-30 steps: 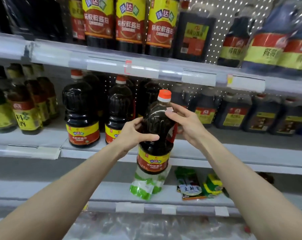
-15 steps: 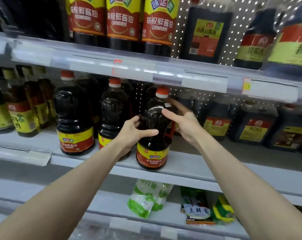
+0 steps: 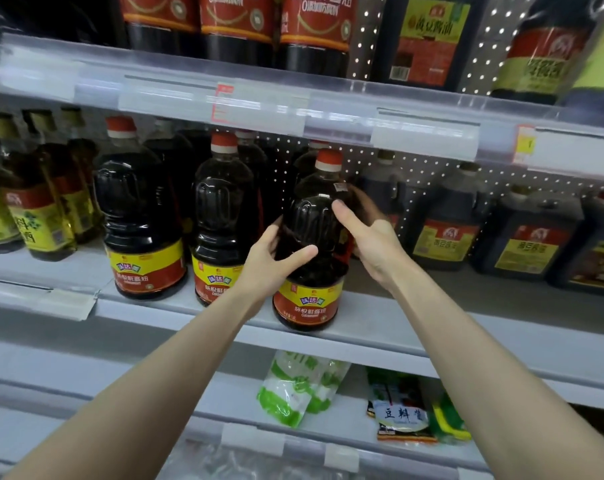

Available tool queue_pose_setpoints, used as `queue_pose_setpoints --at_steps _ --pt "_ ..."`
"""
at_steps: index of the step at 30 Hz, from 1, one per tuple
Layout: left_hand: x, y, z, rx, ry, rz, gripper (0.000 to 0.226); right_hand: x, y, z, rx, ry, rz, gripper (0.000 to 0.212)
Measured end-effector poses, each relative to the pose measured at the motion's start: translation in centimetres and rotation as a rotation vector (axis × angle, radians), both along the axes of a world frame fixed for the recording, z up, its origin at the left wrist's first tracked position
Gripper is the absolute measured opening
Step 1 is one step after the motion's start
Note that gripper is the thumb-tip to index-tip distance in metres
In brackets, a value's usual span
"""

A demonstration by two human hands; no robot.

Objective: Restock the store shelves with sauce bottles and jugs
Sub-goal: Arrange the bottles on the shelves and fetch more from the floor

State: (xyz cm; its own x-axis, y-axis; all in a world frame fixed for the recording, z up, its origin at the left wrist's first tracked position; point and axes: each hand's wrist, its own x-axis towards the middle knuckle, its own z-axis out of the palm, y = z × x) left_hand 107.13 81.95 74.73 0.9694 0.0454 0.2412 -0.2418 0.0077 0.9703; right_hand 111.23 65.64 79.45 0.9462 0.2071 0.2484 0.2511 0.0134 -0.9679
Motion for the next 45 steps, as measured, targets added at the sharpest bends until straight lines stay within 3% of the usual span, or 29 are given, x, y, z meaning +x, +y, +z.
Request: queue_pose_setpoints --at_steps 2,4,6,9,15,20,24,29,34,38,41,45 --pt "-0.6 -0.1 -1.3 0.029 0.002 -0.010 0.052 -1.0 -0.1 -1.8 -0.021 0.033 -0.029 0.048" --pt "-1.1 0.2 -2.8 0.015 0.027 -0.041 0.053 -2.3 -0.2 -4.5 -0.061 0.071 -0.064 0.032" --pt "-1.2 0.4 -4.2 -0.013 0.053 -0.069 0.053 -3.4 0.0 -7.0 -0.038 0.107 -0.069 0.030" --pt "-1.0 0.8 -5.8 0.007 0.078 -0.091 0.048 -4.2 0.9 -8.9 0.031 0.141 -0.077 0.036" --pt "-0.8 1.2 -7.8 0.005 0.092 -0.089 0.052 -4.6 1.8 -11.3 0.054 0.213 -0.148 0.082" --pt "-0.5 1.2 -8.8 0.003 0.046 -0.099 0.046 -4.5 1.7 -12.4 0.049 0.177 -0.142 0.055" --pt "-0.3 1.3 -9.1 -0.009 0.007 -0.117 0.051 -4.3 1.8 -12.8 -0.017 0.156 -0.150 0.056" --pt "-0.2 1.7 -9.4 -0.036 -0.006 -0.112 0.064 -4.0 2.0 -12.8 -0.105 0.171 -0.165 0.075" --pt "0.1 1.7 -9.6 -0.057 -0.011 -0.113 0.056 -3.6 2.1 -12.8 -0.127 0.177 -0.142 0.072" --pt "0.1 1.6 -9.6 -0.052 0.003 -0.098 0.063 -3.8 2.0 -12.8 -0.091 0.175 -0.125 0.070" --pt "-0.2 1.4 -9.7 -0.095 0.038 -0.047 0.063 -3.9 1.9 -13.1 -0.046 0.221 -0.188 0.094" --pt "-0.2 1.4 -9.8 -0.085 0.048 -0.013 0.061 -4.1 1.9 -13.1 -0.023 0.208 -0.172 0.068"
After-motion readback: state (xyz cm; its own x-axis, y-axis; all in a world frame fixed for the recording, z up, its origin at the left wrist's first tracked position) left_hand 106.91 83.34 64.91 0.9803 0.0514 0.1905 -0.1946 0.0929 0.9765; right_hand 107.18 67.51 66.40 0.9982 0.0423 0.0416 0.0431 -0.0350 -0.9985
